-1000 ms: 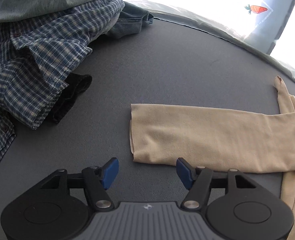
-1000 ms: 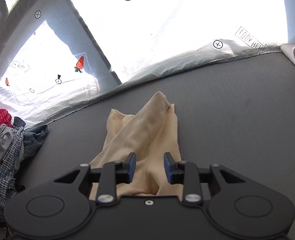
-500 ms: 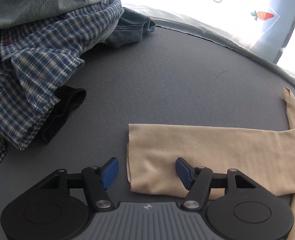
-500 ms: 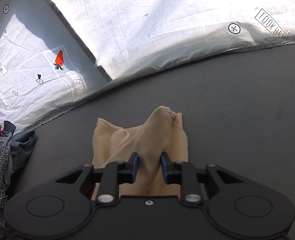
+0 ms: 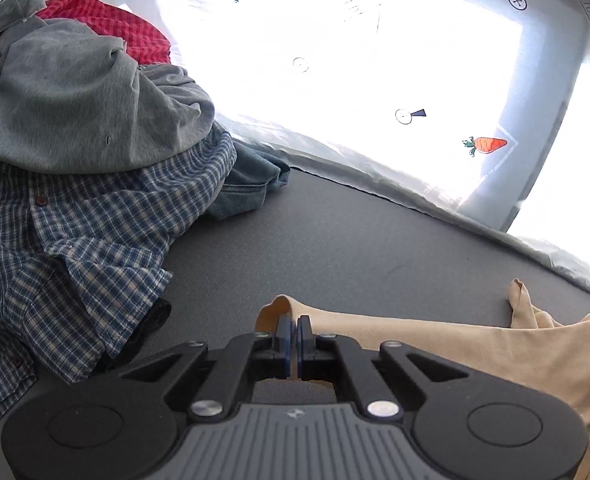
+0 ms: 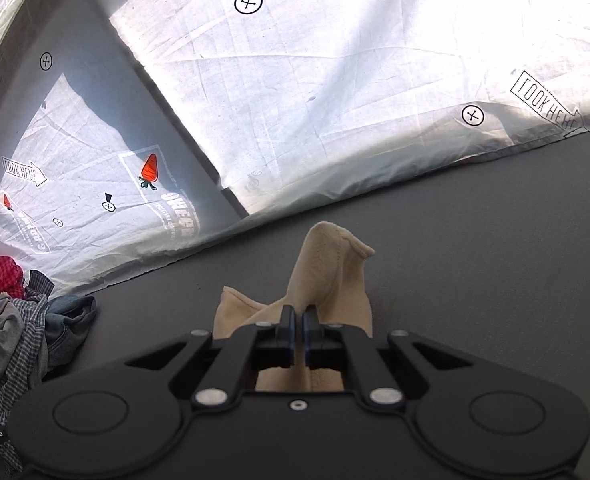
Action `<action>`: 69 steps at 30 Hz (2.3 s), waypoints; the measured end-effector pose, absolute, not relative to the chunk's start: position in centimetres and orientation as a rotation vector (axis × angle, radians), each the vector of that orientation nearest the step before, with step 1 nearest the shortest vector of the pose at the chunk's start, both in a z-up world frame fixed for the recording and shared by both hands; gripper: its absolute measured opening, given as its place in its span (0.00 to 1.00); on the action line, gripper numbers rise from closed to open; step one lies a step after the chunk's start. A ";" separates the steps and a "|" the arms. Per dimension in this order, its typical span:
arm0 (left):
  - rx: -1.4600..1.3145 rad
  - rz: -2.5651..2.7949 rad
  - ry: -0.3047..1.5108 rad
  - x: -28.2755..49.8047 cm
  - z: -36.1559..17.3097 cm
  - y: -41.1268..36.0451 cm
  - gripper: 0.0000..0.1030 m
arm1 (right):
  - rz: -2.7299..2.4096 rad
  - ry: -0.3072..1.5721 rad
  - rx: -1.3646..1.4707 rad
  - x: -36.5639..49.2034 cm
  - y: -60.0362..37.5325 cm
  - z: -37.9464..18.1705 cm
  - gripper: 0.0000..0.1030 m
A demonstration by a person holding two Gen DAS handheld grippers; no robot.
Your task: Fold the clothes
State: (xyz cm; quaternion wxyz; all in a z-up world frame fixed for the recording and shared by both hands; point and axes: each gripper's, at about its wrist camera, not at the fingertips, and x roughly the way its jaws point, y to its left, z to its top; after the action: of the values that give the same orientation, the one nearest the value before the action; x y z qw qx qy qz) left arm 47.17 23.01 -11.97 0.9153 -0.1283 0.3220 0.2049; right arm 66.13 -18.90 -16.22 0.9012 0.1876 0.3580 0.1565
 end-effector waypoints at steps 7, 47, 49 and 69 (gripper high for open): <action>-0.222 0.377 0.453 44.9 -3.2 20.8 0.02 | 0.353 0.663 0.435 65.0 -20.3 -13.4 0.04; -0.350 0.594 0.822 46.3 -18.0 27.3 0.02 | 0.315 0.928 0.264 70.8 -11.3 -22.6 0.06; -0.349 0.596 0.845 46.3 -18.8 27.3 0.02 | 0.315 0.926 0.267 70.9 -11.3 -22.7 0.07; -0.351 0.163 0.720 48.3 -14.3 16.1 0.02 | 0.226 0.831 0.483 61.1 -18.9 -18.9 0.37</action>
State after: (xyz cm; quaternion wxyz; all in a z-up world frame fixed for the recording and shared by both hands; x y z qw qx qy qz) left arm 48.29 16.12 -14.26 0.9176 -0.1708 0.3500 0.0793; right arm 61.13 -18.90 -18.85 0.8806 0.2320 0.3987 0.1084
